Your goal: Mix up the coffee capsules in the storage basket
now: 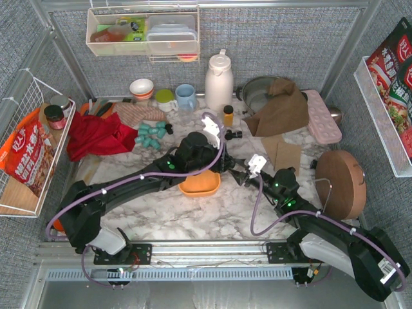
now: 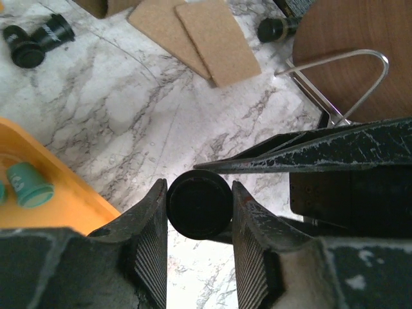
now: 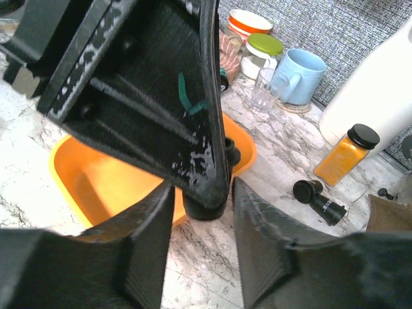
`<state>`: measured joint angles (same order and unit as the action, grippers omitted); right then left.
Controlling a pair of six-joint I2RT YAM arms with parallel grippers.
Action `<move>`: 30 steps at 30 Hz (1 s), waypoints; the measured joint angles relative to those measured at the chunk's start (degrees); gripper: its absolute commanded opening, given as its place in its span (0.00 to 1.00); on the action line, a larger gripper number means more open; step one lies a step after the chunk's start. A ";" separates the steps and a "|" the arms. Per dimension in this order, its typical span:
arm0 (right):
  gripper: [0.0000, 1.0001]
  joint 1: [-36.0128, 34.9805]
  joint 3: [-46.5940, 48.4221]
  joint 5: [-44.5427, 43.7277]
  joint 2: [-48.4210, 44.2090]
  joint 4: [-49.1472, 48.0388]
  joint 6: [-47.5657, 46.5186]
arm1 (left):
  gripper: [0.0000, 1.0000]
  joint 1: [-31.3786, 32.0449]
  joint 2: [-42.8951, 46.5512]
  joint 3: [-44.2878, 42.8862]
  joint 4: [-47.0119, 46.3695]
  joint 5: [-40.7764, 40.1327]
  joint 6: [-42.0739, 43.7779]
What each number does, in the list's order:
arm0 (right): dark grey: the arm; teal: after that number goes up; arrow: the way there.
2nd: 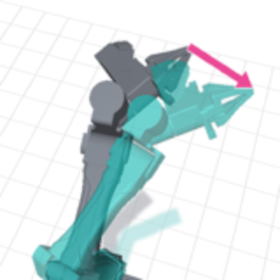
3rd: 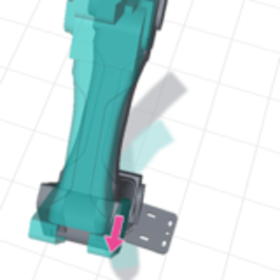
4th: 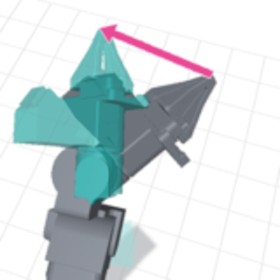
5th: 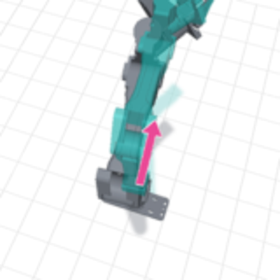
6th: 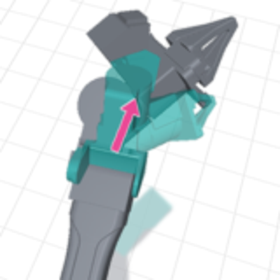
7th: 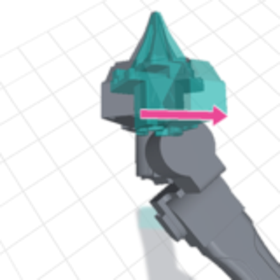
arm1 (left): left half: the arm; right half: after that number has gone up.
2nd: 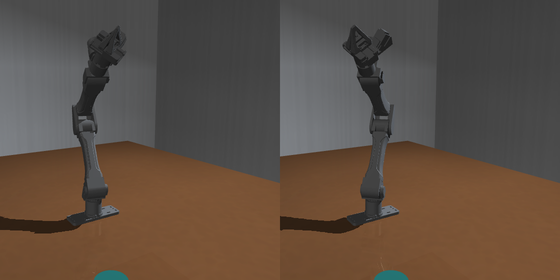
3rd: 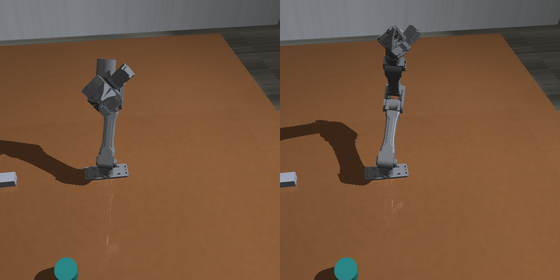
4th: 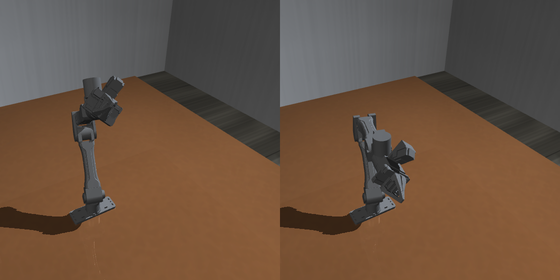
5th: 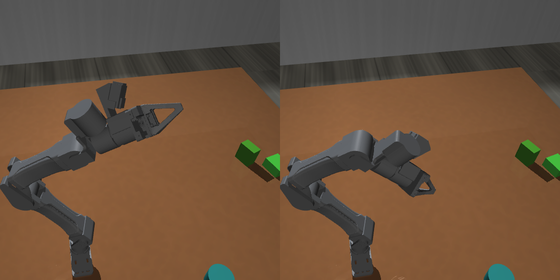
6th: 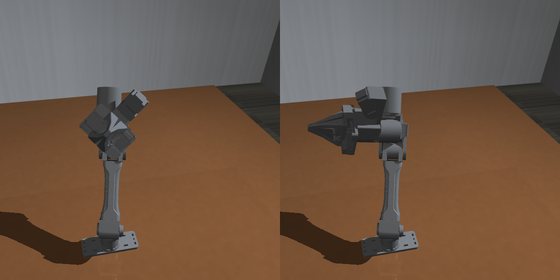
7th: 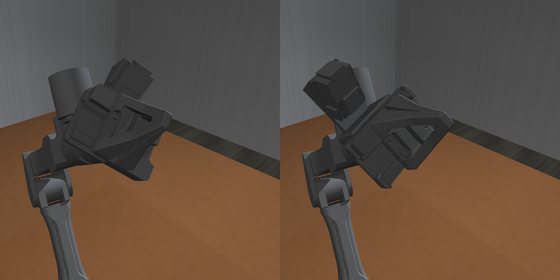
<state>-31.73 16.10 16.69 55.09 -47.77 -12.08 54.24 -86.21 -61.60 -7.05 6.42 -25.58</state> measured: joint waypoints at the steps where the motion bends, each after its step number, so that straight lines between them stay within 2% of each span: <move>1: 0.54 0.00 0.00 0.02 -0.09 -0.02 0.00 | 0.35 0.02 0.22 0.00 0.15 -0.68 -0.04; 6: 0.66 -0.04 0.00 0.00 -0.59 0.26 -0.22 | 0.35 0.00 3.10 0.37 1.25 -7.76 -0.42; 12: 0.70 -0.04 0.15 -2.60 -0.46 1.73 -0.17 | 0.38 -1.42 7.04 2.64 2.93 -20.20 -1.75; 17: 0.70 -0.02 2.01 -9.42 -0.20 3.96 1.57 | 0.38 -5.73 6.25 5.03 5.90 -27.56 -4.90; 24: 0.70 0.11 2.60 -16.33 0.61 6.27 2.71 | 0.39 -11.43 2.49 10.60 4.94 -30.05 -6.12; 30: 0.70 0.11 2.73 -17.62 1.49 7.17 2.97 | 0.40 -12.07 -2.05 10.36 -1.90 -29.55 -4.83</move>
<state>-31.62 18.83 -0.93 56.58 -40.60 -9.10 42.17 -88.27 -51.24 -8.95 -23.14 -30.41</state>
